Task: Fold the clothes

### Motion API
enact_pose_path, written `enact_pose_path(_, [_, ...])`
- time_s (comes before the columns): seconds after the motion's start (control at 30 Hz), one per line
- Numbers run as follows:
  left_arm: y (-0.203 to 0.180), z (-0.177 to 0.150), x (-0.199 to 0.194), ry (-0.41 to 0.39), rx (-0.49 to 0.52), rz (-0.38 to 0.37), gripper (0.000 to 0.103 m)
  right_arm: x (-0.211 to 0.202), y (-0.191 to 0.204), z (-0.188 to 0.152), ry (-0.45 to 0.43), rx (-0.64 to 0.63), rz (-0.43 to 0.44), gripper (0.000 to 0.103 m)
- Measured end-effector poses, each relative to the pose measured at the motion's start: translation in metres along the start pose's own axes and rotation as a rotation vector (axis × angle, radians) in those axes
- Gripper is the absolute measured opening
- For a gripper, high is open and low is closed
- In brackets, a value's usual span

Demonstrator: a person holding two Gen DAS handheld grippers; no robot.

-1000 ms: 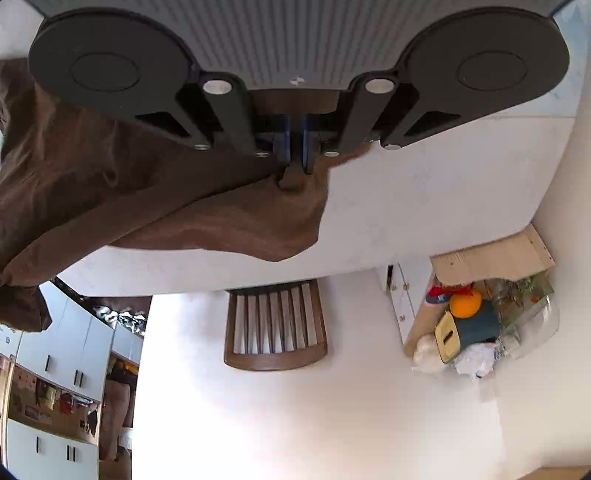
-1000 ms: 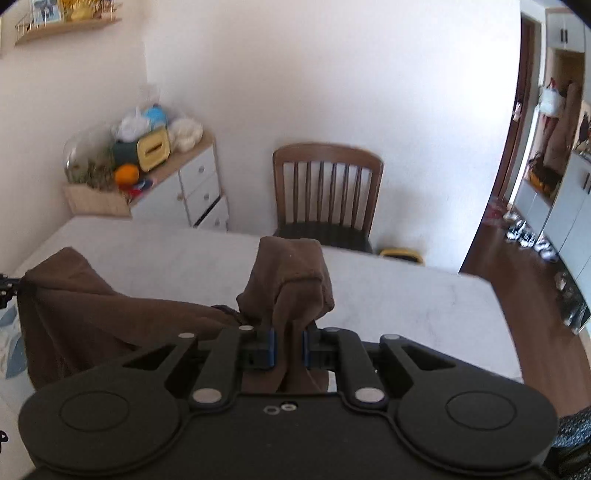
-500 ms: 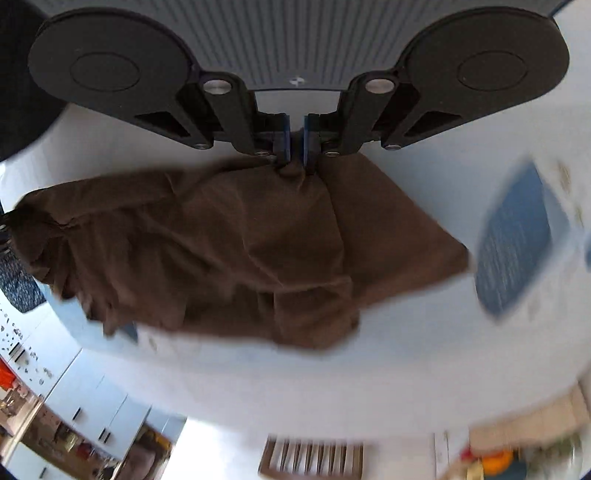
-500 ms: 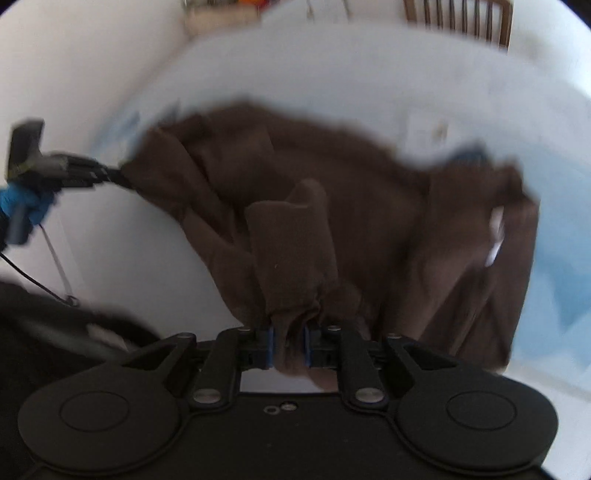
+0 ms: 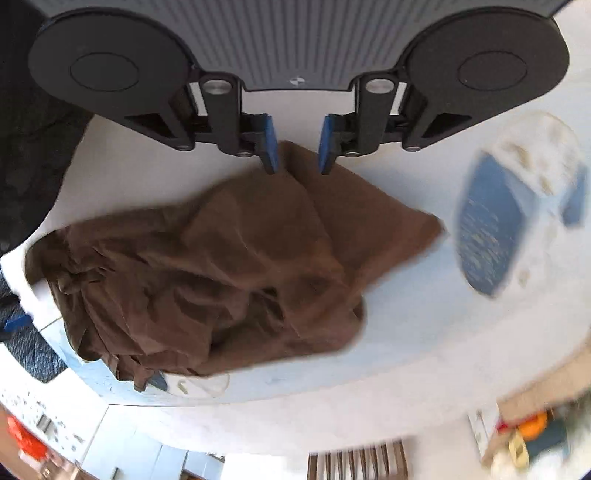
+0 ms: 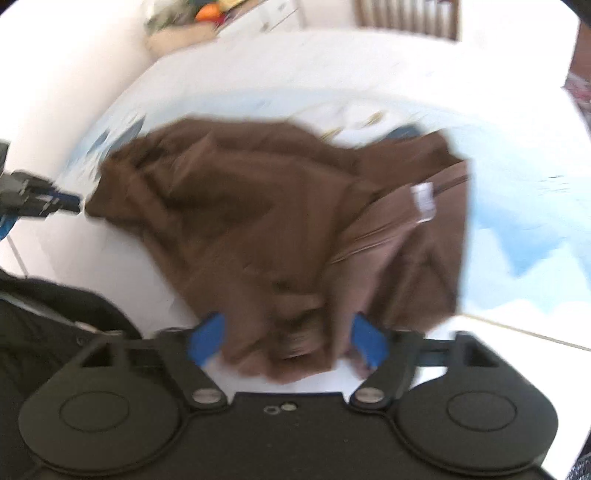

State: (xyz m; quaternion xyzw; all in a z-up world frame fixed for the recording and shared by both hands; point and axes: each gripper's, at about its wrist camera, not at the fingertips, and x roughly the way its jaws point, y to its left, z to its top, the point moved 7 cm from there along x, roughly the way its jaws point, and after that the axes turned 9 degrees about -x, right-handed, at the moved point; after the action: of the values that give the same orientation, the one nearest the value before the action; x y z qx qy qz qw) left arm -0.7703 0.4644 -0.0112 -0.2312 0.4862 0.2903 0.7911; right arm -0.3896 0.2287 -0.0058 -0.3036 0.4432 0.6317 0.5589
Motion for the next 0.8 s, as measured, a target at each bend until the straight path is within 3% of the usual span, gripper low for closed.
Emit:
enact_pose_path(0.03, [0.005,0.008,-0.007,-0.026,0.003,0.013,0.032,-0.011,-0.008,-0.003,-0.022,0.014,-0.017,0.103])
enact_pose_path(0.1, [0.012,0.028,-0.02,-0.093,0.011,0.035,0.073,-0.019,-0.022,-0.008,-0.032,0.055,-0.054,0.103])
enact_pose_path(0.17, [0.009,0.058,-0.025,-0.193,0.025,0.029,0.085,-0.019,-0.034,-0.014,-0.036,0.106,-0.084,0.103])
enact_pose_path(0.23, [-0.006,0.088,-0.012,-0.231,0.064,-0.013,0.085,-0.01,-0.038,-0.017,-0.032,0.152,-0.098,0.103])
enact_pose_path(0.43, [-0.077,0.156,0.082,-0.157,0.302,-0.08,0.085,0.026,-0.033,-0.016,-0.013,0.23,-0.113,0.103])
enact_pose_path(0.67, [-0.116,0.164,0.172,-0.007,0.468,-0.065,0.085,0.045,-0.017,-0.025,0.012,0.316,-0.132,0.103])
enact_pose_path(0.8, [-0.122,0.158,0.188,0.056,0.485,-0.091,0.082,0.055,-0.01,-0.033,0.022,0.341,-0.15,0.103])
